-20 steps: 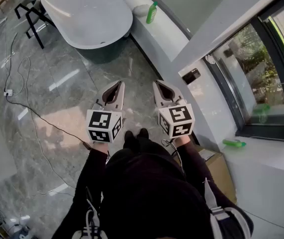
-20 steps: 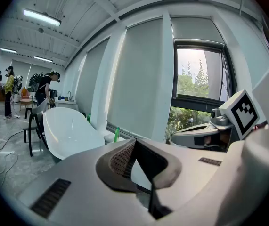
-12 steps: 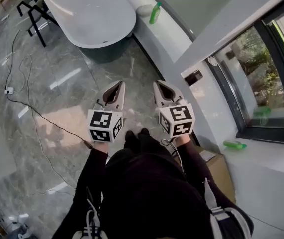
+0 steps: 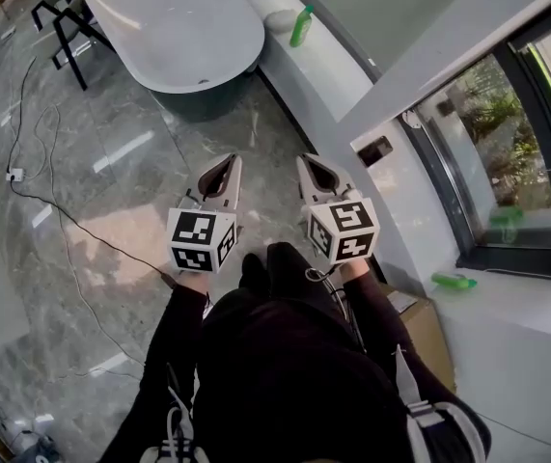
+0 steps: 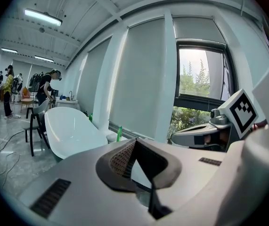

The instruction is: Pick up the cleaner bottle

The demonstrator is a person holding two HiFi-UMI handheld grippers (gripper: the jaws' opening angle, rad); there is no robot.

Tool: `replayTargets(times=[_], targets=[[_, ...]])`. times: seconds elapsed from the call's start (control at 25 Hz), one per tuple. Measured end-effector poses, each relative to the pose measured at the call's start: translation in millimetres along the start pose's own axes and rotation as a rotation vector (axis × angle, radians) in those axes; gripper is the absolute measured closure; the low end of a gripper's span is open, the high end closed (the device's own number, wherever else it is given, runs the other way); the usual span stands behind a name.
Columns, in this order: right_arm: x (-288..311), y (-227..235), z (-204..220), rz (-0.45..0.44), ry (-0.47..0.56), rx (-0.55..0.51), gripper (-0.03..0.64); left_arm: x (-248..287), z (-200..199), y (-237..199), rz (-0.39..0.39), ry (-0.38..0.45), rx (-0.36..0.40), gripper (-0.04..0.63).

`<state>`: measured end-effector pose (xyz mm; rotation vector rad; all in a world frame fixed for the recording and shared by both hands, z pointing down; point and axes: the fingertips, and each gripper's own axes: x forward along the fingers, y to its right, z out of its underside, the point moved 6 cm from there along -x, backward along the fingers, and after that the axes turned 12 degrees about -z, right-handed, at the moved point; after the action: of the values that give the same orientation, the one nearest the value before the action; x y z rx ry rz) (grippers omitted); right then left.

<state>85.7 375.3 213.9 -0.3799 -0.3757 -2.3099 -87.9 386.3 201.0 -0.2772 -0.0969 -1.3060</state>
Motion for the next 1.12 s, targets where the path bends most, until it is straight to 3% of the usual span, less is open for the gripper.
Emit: replayTargets(times=[0.52,1.12], targets=[[45.3,34.3,-16.6,0.044,0.011,0.008,0.615,54.4,-9.3,-17.0,-0.025,-0.016,0.003,0.588],[101.8,151.0,-39.7,0.088,-0.013,0.072,0.615,183.3,-33.6,-19.8,-0.011,-0.027,-0.016,0.588]])
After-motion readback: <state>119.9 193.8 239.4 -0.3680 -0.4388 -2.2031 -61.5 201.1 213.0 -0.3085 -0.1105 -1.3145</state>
